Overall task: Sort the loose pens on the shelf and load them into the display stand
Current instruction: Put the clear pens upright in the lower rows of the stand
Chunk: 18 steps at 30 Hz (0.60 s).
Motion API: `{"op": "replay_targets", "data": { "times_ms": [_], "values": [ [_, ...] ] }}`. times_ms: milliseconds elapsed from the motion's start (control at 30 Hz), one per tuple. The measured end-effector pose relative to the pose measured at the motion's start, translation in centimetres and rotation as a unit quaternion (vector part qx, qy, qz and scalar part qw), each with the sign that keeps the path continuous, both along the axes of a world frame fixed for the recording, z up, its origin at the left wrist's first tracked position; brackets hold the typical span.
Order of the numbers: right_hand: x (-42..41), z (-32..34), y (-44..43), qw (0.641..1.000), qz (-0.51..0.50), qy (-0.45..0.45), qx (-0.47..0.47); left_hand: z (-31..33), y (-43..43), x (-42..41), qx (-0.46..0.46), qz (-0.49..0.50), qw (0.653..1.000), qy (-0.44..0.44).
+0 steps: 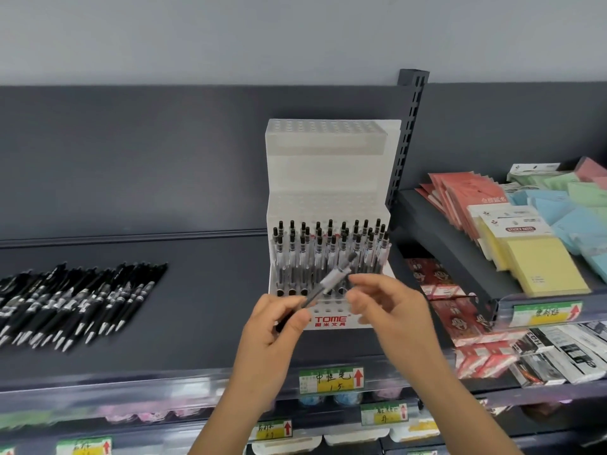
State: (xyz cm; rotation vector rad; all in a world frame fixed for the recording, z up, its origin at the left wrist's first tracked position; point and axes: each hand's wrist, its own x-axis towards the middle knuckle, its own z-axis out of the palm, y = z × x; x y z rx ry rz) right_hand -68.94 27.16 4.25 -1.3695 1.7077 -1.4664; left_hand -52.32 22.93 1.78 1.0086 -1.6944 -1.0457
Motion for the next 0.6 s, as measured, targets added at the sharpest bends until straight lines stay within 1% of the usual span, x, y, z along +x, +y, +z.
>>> {"op": "replay_targets", "data": {
  "times_ms": [67,133,267,333,500,600],
  "values": [
    [1.5,0.4,-0.1,0.996,0.063,-0.063,-0.016,-0.3,-0.1,0.1,-0.026,-0.001,0.999,-0.03],
    [2.4,0.9,-0.3,0.988,0.096,-0.113,-0.031,-0.2,-0.1,0.3,-0.039,-0.006,0.998,-0.045],
    [3.1,1.4,-0.7,0.981,0.102,-0.159,-0.044,-0.2,-0.5,1.2,-0.049,-0.008,0.997,-0.063],
    [3.4,1.5,-1.0,0.982,0.081,-0.161,-0.05,-0.3,-0.7,1.5,-0.057,0.001,0.996,-0.07],
    [4.4,2.3,-1.9,0.991,0.063,-0.106,-0.055,-0.2,-1.3,2.2,-0.072,0.031,0.995,-0.063],
    [4.1,3.6,-2.7,0.993,0.029,-0.081,-0.08,-0.6,-1.7,3.4,-0.082,0.06,0.991,-0.092]
  ]
}}
